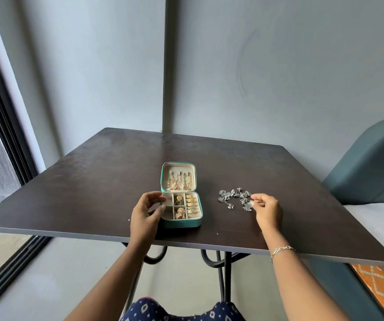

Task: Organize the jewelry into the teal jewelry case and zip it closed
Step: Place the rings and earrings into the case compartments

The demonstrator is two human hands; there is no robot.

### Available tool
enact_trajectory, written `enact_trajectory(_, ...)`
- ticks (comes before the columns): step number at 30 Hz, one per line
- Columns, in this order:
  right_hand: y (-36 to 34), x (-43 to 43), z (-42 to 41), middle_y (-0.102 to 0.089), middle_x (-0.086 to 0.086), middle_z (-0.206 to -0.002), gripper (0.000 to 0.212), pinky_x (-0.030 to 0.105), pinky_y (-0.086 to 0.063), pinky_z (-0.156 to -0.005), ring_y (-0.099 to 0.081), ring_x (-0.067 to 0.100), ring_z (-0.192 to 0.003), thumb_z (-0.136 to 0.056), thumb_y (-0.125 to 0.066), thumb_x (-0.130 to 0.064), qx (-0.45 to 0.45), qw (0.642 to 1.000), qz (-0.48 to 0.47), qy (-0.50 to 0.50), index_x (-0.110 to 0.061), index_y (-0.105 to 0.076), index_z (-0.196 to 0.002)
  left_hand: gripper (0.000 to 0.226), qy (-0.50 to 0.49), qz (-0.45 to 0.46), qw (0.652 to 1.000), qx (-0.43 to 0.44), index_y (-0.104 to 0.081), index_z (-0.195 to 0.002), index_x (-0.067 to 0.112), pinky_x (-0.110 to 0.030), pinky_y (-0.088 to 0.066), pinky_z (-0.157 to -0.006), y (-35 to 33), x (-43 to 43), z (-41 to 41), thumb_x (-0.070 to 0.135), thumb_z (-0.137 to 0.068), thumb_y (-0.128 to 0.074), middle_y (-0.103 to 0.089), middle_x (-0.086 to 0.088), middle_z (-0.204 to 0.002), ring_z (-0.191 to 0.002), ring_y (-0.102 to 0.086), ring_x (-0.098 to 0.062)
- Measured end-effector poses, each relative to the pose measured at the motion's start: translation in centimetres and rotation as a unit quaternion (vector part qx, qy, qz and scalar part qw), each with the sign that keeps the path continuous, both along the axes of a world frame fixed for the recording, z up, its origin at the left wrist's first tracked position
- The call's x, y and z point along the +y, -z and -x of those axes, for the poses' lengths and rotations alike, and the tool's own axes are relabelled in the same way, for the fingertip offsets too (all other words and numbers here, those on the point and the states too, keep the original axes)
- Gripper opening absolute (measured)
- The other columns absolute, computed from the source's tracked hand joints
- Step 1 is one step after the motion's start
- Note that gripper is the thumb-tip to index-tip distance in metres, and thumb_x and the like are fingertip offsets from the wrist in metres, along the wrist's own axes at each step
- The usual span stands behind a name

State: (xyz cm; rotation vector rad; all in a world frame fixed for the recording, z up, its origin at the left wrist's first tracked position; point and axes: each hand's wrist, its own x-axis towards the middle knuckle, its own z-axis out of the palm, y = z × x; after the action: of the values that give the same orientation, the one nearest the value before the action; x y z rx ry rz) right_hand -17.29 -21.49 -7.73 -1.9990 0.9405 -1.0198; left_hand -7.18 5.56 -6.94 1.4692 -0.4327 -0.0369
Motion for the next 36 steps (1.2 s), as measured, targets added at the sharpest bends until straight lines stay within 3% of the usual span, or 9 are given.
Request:
enact_trajectory(9, -0.2, -0.2, -0.4, -0.066, 0.013, -0.089, 0.007, 0.032, -0.043, -0.066, -0.061, 0.034, -0.08, -0.078, -0.065, -0.01, 0.089, 0.995, -0.006, 0.042, -0.014, -0.069, -0.074, 0.027, 0.002, 0.029, 0.999, 0.019, -0.056, -0.104, 0.013, -0.018, -0.053, -0.08, -0.1, 0.0, -0.1, -0.006, -0.086, -0.053, -0.066, -0.003, -0.098, -0.098, -0.061, -0.017)
enact_trajectory(14, -0.3, -0.1, -0.3, -0.063, 0.014, -0.092, 0.01, 0.033, -0.042, -0.066, -0.059, 0.037, -0.082, -0.08, -0.062, -0.008, 0.098, 0.994, 0.007, 0.047, -0.012, -0.068, -0.074, 0.025, 0.005, 0.014, 1.0, 0.024, -0.057, -0.105, 0.013, -0.028, -0.053, -0.085, -0.1, 0.1, -0.2, -0.004, -0.086, -0.055, -0.066, -0.003, -0.099, -0.099, -0.061, -0.017)
enact_trajectory(20, -0.2, 0.0, 0.3, -0.067, 0.01, -0.079, 0.014, 0.033, -0.045, -0.068, -0.061, 0.03, -0.075, -0.079, -0.064, -0.007, 0.012, 1.0, -0.012, -0.005, -0.016, -0.065, -0.07, 0.023, 0.012, 0.02, 0.999, 0.024, -0.059, -0.103, 0.012, -0.027, -0.054, -0.083, -0.2, 0.4, 0.0, -0.003, -0.086, -0.056, -0.067, -0.005, -0.102, -0.1, -0.062, -0.017)
enact_trajectory(23, -1.1, 1.4, 1.0, -0.061, 0.002, -0.066, 0.027, 0.028, -0.044, -0.063, -0.055, 0.009, -0.061, -0.081, -0.062, -0.001, -0.077, 0.993, -0.063, -0.071, -0.022, -0.06, -0.065, 0.019, 0.023, 0.016, 1.0, 0.009, -0.062, -0.098, 0.015, -0.03, -0.055, -0.078, -0.4, 0.5, 0.2, 0.0, -0.086, -0.057, -0.067, 0.0, -0.103, -0.098, -0.062, -0.011)
enact_trajectory(26, -2.8, 3.9, 1.1, -0.053, 0.0, -0.064, 0.027, 0.011, -0.04, -0.052, -0.047, -0.003, -0.054, -0.085, -0.056, 0.004, -0.133, 0.968, -0.154, -0.15, -0.017, -0.059, -0.067, 0.016, 0.025, 0.021, 0.999, 0.005, -0.064, -0.096, 0.013, -0.024, -0.055, -0.07, -0.6, 0.4, 0.3, 0.002, -0.087, -0.057, -0.067, 0.002, -0.102, -0.095, -0.062, -0.012)
enact_trajectory(29, -4.6, 6.1, 0.4, -0.054, 0.002, -0.067, 0.025, 0.011, -0.041, -0.051, -0.05, 0.004, -0.057, -0.087, -0.052, 0.005, -0.189, 0.924, -0.261, -0.204, -0.013, -0.058, -0.072, 0.014, 0.021, 0.036, 0.999, 0.008, -0.064, -0.096, 0.009, -0.017, -0.054, -0.063, -0.9, 0.2, 0.4, 0.001, -0.087, -0.056, -0.068, 0.002, -0.1, -0.091, -0.063, -0.012)
enact_trajectory(34, -6.7, 8.9, -0.5, -0.065, 0.001, -0.063, 0.029, 0.02, -0.047, -0.053, -0.06, 0.011, -0.058, -0.088, -0.039, 0.009, -0.245, 0.788, -0.491, -0.28, -0.013, -0.056, -0.078, 0.014, 0.023, 0.052, 0.998, -0.005, -0.064, -0.092, 0.009, -0.025, -0.056, -0.073, -1.8, 0.1, 0.5, -0.002, -0.086, -0.056, -0.07, 0.0, -0.092, -0.089, -0.066, -0.017)
enact_trajectory(36, -6.7, 9.7, -0.8, -0.067, 0.003, -0.062, 0.029, 0.019, -0.048, -0.049, -0.06, 0.012, -0.053, -0.088, -0.039, 0.009, -0.25, 0.753, -0.538, -0.284, -0.012, -0.057, -0.078, 0.015, 0.026, 0.049, 0.998, -0.022, -0.065, -0.09, 0.014, -0.035, -0.055, -0.083, -2.4, 0.0, 0.4, 0.001, -0.086, -0.058, -0.07, -0.001, -0.092, -0.095, -0.065, -0.021)
